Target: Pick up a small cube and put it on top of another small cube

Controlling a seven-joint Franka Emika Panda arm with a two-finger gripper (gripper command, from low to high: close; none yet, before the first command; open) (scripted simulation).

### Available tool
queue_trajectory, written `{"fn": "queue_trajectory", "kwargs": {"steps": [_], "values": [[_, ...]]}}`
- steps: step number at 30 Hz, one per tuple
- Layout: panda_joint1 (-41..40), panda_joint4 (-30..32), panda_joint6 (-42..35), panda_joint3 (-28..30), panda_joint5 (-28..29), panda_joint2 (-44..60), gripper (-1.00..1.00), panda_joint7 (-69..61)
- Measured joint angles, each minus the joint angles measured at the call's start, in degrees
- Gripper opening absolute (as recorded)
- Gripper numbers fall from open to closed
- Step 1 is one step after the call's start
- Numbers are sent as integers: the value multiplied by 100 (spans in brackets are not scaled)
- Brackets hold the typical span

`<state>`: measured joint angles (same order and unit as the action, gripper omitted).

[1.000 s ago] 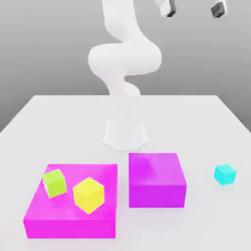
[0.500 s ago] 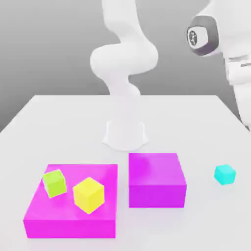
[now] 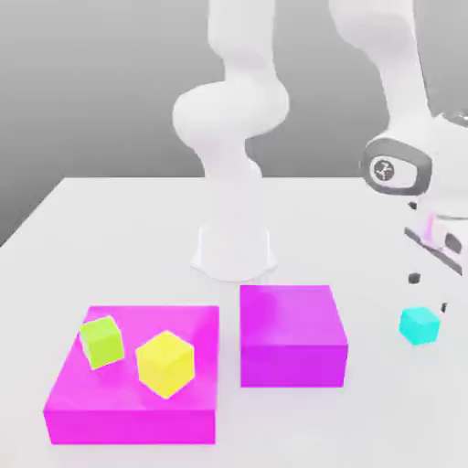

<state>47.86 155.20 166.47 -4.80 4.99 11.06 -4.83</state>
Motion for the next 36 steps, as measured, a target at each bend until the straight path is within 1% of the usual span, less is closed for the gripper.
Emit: {"fn": "queue_trajectory", "kwargs": {"steps": [4,5,12,16,20,23,27,31,36], "values": [[193,-132,566,226,166,715,0,129],[218,-151,651,251,169,825,-100,134],[217,-150,636,252,187,817,-100,148],[118,-35,154,122,47,203,-100,27],[-9,87,-378,21,-311,-437,-100,-236],[-402,54,-662,220,-553,-687,-100,-467],[-1055,-23,-1008,517,-701,-957,-100,-665],[-1677,-100,-1344,807,-713,-1216,-100,-766],[-2435,-192,-1753,1211,-600,-1535,-100,-804]]}}
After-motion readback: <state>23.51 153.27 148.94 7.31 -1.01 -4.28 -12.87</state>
